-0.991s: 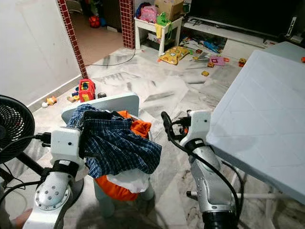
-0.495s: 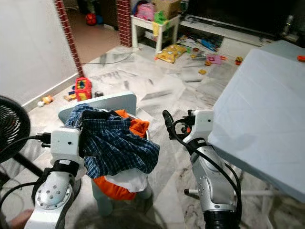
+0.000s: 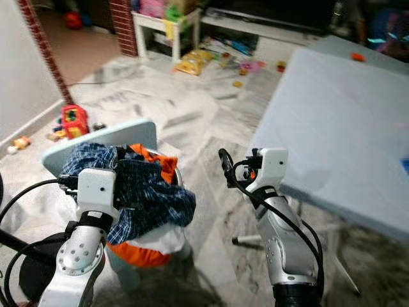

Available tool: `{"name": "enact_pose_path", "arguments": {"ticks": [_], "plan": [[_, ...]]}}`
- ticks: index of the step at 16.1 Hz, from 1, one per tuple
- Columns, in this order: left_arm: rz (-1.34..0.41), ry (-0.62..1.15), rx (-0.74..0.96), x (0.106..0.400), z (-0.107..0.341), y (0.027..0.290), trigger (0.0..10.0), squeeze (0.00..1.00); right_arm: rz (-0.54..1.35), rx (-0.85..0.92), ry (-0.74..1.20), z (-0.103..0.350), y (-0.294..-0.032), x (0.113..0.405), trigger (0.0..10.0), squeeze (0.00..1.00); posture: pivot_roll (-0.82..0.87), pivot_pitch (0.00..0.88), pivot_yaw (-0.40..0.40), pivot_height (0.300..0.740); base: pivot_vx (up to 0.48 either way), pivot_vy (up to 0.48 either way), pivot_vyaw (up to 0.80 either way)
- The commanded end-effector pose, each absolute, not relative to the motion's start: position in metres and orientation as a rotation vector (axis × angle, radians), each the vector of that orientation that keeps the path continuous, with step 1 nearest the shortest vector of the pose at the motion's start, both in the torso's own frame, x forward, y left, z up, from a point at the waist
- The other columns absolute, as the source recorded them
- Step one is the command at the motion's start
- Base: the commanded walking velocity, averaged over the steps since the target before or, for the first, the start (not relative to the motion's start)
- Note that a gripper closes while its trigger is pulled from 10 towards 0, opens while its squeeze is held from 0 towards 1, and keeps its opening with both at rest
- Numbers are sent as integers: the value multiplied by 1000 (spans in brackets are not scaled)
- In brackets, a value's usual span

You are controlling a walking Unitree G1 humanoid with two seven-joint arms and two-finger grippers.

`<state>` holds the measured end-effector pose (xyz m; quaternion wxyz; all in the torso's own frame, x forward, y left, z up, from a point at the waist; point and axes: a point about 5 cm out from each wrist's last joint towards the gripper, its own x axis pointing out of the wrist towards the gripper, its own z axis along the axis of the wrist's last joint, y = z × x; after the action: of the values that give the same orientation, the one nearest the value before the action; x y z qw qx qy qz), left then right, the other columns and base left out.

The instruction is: Hang hanger

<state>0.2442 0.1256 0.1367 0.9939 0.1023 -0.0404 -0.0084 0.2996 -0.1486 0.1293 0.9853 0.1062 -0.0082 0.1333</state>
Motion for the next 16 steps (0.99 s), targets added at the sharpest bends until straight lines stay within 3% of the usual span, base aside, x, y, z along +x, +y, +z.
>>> {"name": "enact_pose_path", "arguments": {"ticks": [1, 12, 16], "plan": [[-26, -80, 205, 243, 135, 125, 10000, 0, 275, 217, -12, 128, -147, 299, 10000, 0, -1, 36, -44, 740, -247, 0, 0], [-34, -76, 201, 244, 133, 123, 10000, 0, 278, 220, -8, 124, -142, 299, 10000, 0, -10, 43, -46, 740, -249, 0, 0], [-23, -98, 150, 255, 136, 121, 10000, 0, 285, 226, -9, 125, -139, 299, 10000, 0, -30, 22, -54, 740, 0, 0, 0]]}}
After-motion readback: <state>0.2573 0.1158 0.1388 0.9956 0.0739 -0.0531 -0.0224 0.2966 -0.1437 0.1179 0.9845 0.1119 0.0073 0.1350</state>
